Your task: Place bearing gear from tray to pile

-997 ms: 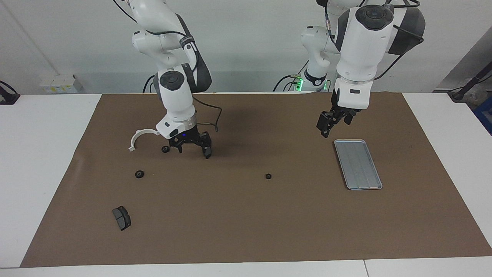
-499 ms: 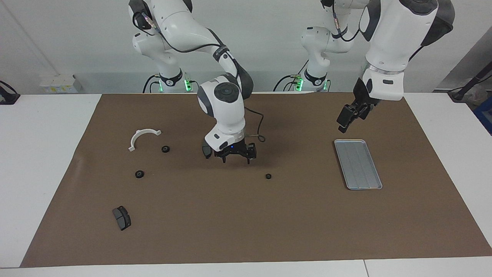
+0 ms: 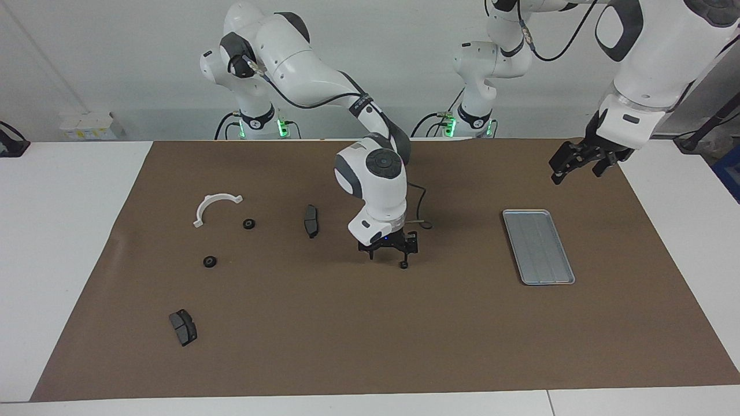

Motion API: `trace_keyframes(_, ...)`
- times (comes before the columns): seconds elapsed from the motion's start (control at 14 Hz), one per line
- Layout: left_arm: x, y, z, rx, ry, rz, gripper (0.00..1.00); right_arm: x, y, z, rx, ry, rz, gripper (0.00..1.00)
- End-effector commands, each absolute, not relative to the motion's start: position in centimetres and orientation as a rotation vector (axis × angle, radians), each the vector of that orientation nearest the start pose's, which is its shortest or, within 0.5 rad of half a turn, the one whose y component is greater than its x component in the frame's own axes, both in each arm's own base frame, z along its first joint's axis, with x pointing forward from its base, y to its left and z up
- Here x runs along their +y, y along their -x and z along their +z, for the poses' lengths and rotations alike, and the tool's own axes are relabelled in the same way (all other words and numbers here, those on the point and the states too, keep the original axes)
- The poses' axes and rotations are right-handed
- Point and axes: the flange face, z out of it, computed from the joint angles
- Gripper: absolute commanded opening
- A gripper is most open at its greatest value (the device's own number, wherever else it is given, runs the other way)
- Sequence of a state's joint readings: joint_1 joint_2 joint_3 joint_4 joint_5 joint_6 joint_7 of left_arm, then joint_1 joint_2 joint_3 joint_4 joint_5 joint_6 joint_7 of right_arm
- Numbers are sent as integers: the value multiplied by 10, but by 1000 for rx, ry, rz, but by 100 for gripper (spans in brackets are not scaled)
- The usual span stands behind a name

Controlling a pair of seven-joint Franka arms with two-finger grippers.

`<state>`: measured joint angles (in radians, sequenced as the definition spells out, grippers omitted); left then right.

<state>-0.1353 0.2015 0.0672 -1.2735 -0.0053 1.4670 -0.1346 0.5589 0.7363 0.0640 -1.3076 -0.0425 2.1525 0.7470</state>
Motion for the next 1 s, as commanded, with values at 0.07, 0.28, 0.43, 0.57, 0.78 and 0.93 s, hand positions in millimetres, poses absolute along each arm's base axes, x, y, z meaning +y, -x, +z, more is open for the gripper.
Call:
trace_keyframes(0.07, -40, -593, 650, 49, 3067, 31, 100, 445, -621, 302, 182, 3057, -174, 78)
trace_keyframes(0.28, -43, -594, 648, 100, 3060, 34, 100, 452, -617, 292, 181, 3060, -173, 71)
trace_keyframes(0.43, -51, -597, 644, 107, 3069, 34, 100, 455, -618, 289, 163, 3072, -189, 64)
trace_keyframes(0.57, -58, -599, 635, 125, 3080, 58, 100, 460, -616, 289, 148, 3070, -202, 54)
trace_keyframes(0.78, -55, -607, 623, 102, 3184, 86, 100, 461, -618, 289, 127, 3070, -240, 48)
trace_keyframes(0.93, -32, -617, 614, 30, 3241, 75, 100, 461, -618, 289, 124, 3074, -245, 42)
